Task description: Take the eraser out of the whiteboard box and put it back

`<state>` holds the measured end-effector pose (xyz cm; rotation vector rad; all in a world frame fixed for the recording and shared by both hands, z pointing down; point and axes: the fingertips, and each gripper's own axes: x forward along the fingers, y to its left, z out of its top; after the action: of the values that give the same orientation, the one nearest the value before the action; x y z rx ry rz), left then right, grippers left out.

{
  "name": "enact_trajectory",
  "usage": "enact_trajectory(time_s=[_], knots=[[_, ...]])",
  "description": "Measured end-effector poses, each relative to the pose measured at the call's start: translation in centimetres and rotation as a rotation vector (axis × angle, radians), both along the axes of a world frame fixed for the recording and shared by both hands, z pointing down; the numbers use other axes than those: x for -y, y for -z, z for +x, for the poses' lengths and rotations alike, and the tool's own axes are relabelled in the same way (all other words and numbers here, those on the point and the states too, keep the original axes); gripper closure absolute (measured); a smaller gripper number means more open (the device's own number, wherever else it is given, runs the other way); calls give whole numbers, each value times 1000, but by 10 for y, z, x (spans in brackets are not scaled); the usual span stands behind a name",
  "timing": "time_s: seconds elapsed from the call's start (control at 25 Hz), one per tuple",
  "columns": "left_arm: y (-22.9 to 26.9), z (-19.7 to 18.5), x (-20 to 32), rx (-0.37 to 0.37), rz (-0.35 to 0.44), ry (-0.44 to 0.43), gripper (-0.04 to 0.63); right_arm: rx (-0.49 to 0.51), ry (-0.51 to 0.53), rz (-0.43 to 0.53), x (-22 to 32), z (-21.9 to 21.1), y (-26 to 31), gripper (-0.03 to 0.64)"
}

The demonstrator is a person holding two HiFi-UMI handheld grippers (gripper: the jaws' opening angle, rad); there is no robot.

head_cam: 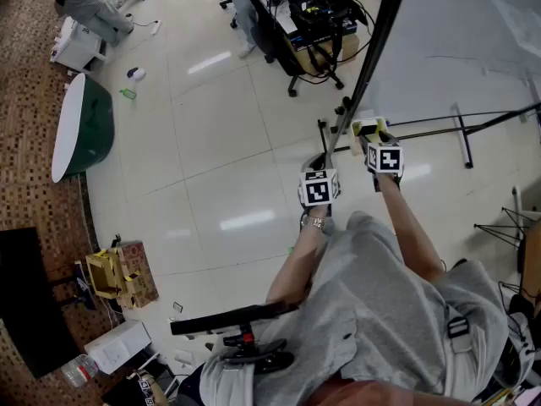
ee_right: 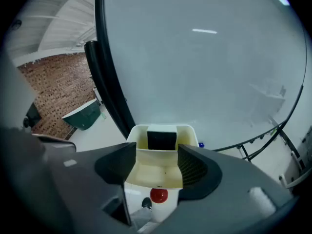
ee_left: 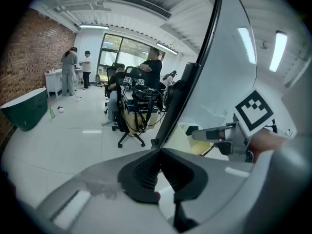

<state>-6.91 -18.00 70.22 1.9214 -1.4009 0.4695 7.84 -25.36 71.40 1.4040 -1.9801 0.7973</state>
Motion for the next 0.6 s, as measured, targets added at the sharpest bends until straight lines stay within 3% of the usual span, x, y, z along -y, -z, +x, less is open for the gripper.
enact_trajectory(time_s=[0.24,0.6], knots=[[0,6,27,4,2,-10,592,-6,-2,55,18,-5,15,339],[12,16,51,15,33,-10,592,-7,42,-65,38,-6,-17,342]])
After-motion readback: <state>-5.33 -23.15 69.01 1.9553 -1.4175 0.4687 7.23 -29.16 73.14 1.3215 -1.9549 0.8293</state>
